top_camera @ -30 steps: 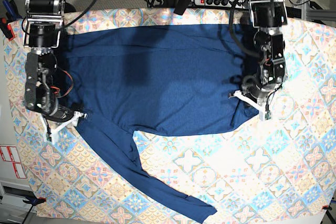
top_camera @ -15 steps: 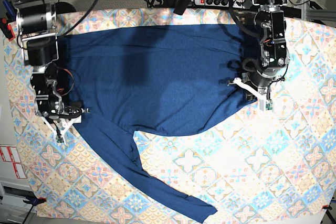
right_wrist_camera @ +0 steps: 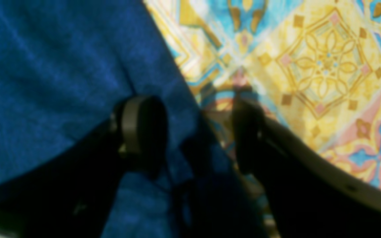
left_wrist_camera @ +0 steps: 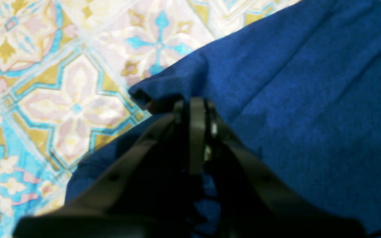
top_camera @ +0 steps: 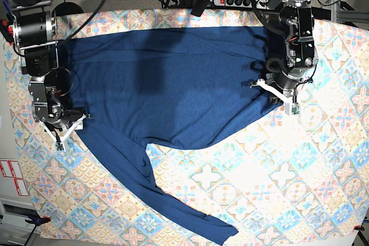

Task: Fold the T-shirt properly
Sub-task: 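Lift and fold the hem half over onto the collar half with both grippers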

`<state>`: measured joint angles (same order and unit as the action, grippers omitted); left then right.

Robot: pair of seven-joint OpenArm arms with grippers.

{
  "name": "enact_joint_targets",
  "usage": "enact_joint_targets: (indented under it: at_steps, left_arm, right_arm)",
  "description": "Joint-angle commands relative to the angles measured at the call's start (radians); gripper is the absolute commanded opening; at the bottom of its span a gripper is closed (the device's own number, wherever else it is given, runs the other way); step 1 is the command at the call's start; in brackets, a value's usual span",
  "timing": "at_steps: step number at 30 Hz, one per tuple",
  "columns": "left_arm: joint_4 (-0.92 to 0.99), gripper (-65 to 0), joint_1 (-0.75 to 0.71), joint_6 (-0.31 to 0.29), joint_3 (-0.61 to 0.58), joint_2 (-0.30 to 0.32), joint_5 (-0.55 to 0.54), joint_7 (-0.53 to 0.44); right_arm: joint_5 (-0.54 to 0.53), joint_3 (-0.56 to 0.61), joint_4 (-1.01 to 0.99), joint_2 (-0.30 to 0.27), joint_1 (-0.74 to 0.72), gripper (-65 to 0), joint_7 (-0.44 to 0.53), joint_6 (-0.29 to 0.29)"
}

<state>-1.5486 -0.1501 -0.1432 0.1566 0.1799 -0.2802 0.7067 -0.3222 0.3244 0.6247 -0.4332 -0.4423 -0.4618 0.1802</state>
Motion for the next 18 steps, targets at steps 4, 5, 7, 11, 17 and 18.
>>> enact_joint_targets:
  at_steps: [4,5,7,11,17,18]
  left_arm:
    - [-0.020,-65.0,0.007,-0.002,0.002,0.005,-0.006,-0.020]
    - [-0.020,-65.0,0.007,-0.002,0.002,0.005,-0.006,-0.020]
    - [-0.020,-65.0,0.007,-0.002,0.002,0.005,-0.006,-0.020]
    - [-0.020,-65.0,0.007,-0.002,0.002,0.005,-0.006,-0.020]
    - [-0.020,-65.0,0.004,-0.002,0.002,0.010,-0.006,-0.022]
    - [-0.020,-65.0,0.004,-0.002,0.002,0.010,-0.006,-0.023]
  right_arm:
    - [0.004,-0.001,-0.009,-0.014,-0.022,-35.2,0.001,-0.005]
    - [0.004,-0.001,-0.009,-0.014,-0.022,-39.6,0.001,-0.005]
    - [0.004,-0.001,-0.009,-0.014,-0.020,-49.8,0.001,-0.005]
    - [0.004,-0.003,0.002,-0.014,-0.019,-65.0,-0.005,0.003]
    - [-0.002,-0.012,0.111,-0.045,0.007,-64.6,-0.005,0.120]
    - [-0.002,-0.012,0.151,-0.057,0.032,-64.6,-0.005,0.120]
